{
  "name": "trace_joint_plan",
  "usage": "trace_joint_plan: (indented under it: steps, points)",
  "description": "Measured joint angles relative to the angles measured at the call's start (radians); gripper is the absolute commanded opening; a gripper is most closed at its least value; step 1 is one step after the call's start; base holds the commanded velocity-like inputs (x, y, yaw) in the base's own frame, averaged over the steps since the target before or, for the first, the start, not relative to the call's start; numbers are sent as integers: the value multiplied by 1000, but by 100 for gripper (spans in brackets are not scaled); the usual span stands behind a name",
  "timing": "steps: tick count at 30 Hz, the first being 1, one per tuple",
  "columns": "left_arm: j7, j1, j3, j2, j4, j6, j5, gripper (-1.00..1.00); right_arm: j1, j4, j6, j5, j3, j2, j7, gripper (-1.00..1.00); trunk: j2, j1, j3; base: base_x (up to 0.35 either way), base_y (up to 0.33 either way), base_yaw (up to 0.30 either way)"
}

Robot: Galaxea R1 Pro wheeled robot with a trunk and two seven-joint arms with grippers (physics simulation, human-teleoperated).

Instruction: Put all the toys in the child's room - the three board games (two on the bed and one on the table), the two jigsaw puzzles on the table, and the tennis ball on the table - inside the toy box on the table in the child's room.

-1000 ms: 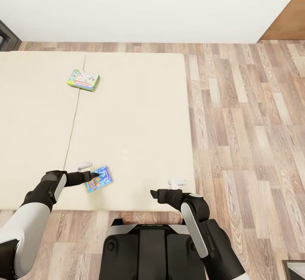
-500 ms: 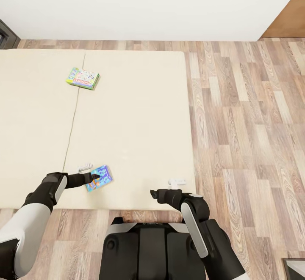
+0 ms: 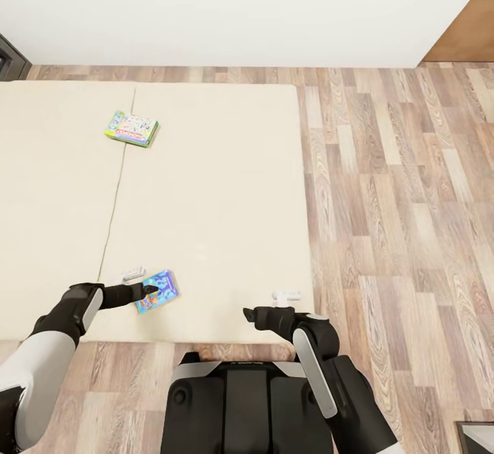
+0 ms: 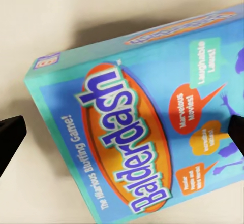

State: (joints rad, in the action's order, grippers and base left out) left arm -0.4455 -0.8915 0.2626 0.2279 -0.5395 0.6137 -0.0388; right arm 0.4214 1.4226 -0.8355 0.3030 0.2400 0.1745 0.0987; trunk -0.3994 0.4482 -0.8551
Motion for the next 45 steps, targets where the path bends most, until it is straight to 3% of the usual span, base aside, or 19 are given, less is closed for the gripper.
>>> trace_joint_plan:
  steps: [3, 12, 16, 19, 22, 26, 27, 28, 29, 30, 31, 32, 45]
  points:
    - [-4, 0, -1, 17, 9, 14, -7, 100, 0, 0, 0, 0, 0, 0, 0, 100, 0, 0, 0, 82, -113, 0]
    - [7, 0, 0, 23, 8, 36, -3, 100, 0, 0, 1, 2, 1, 0, -1, 100, 0, 0, 0, 20, -34, 0]
    - [29, 0, 1, 39, 9, 65, 2, 100, 0, -1, 1, 2, 1, 0, -1, 100, 0, 0, 0, 74, -175, 0]
    - [35, 0, 1, 57, 9, 75, -23, 100, 0, 0, 1, 2, 1, 0, -1, 100, 0, 0, 0, 95, -234, 0]
    - [37, 1, 1, 70, 8, 70, -44, 100, 0, 0, 1, 2, 1, 0, -1, 100, 1, 1, 0, 65, -122, 0]
    - [36, 1, 0, 76, 8, 24, -44, 100, 0, -1, 1, 2, 1, 0, -1, 100, 1, 0, 0, 19, -35, 0]
    - [35, 0, 3, 75, 4, -6, -29, 100, 0, -1, 1, 2, 1, 0, -1, 100, 0, 1, 0, 8, -15, 0]
    - [31, 1, 9, 53, 3, -8, -36, 100, 0, -1, 1, 2, 1, 0, -1, 100, 1, 1, 0, 5, -9, 0]
    - [30, 1, 9, 11, -8, 14, -30, 100, 0, 0, 1, 3, 1, 0, -1, 100, 0, 1, 0, 3, -6, 0]
    - [33, 1, 6, -25, 3, -10, -35, 100, 0, -1, 1, 2, 1, 0, -1, 100, 1, 1, 0, 2, -4, 0]
    - [-12, 0, 3, -22, -5, 0, -3, 100, 0, -1, 1, 2, 1, 0, -1, 100, 0, 0, 0, 2, -3, 0]
    - [1, 0, 1, -25, 2, -1, 3, 100, 0, -1, 2, 2, 1, 0, -1, 100, 0, 0, 0, 1, -2, 0]
    - [0, 0, 1, -24, 2, -1, 4, 100, 0, -1, 2, 1, 2, 0, -1, 100, 0, 0, 0, 0, 0, 0]
